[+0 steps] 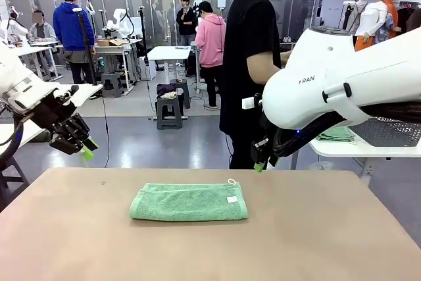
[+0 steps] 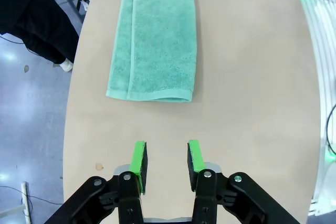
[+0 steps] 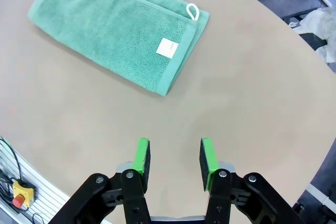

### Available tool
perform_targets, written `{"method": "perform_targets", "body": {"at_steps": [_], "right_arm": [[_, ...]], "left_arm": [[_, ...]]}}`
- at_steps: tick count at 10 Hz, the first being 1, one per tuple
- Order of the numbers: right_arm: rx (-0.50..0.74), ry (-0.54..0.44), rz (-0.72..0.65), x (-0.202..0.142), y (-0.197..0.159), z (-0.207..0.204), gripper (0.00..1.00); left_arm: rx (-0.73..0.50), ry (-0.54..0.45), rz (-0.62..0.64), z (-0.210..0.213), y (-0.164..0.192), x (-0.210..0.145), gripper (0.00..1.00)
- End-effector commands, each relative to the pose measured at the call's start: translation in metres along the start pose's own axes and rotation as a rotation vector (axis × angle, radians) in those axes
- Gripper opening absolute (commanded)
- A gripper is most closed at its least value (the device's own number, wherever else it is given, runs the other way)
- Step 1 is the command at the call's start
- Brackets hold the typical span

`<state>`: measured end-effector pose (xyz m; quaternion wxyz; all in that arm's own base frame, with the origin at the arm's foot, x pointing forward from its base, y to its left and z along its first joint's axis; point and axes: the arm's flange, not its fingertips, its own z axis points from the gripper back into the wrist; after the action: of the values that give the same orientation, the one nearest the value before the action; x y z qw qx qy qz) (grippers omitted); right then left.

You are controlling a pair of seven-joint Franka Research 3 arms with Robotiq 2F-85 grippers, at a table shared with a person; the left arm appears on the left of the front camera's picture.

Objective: Fold the towels and place them in the basket.
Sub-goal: When a person lays out a Towel with hook on the table, fold it in half twice.

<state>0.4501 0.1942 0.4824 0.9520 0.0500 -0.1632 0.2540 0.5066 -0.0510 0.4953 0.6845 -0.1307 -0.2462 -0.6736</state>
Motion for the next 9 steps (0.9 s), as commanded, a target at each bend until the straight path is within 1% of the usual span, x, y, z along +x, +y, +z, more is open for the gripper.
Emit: {"method": "perform_targets", "body": {"at_steps": [1,2,3,7,9], "right_arm": [[-0.013,0.017,-0.090,-0.001,0.004,0.002,0.49],[-0.001,0.004,-0.201,-0.001,0.009,-0.006,0.49],[-0.016,0.011,-0.295,0.001,0.009,-0.025,0.49],[-0.023,0.066,-0.404,0.016,0.008,-0.107,0.49],[-0.056,0.060,-0.460,0.024,0.009,-0.148,0.49]], "left_arm": [[0.005,-0.001,-0.001,0.002,0.001,0.001,0.42],[0.005,-0.001,-0.001,0.002,0.001,0.001,0.42],[0.005,-0.001,-0.001,0.002,0.001,0.001,0.42],[0.005,-0.001,-0.001,0.002,0.001,0.001,0.42],[0.005,-0.001,-0.001,0.002,0.001,0.001,0.42]]}}
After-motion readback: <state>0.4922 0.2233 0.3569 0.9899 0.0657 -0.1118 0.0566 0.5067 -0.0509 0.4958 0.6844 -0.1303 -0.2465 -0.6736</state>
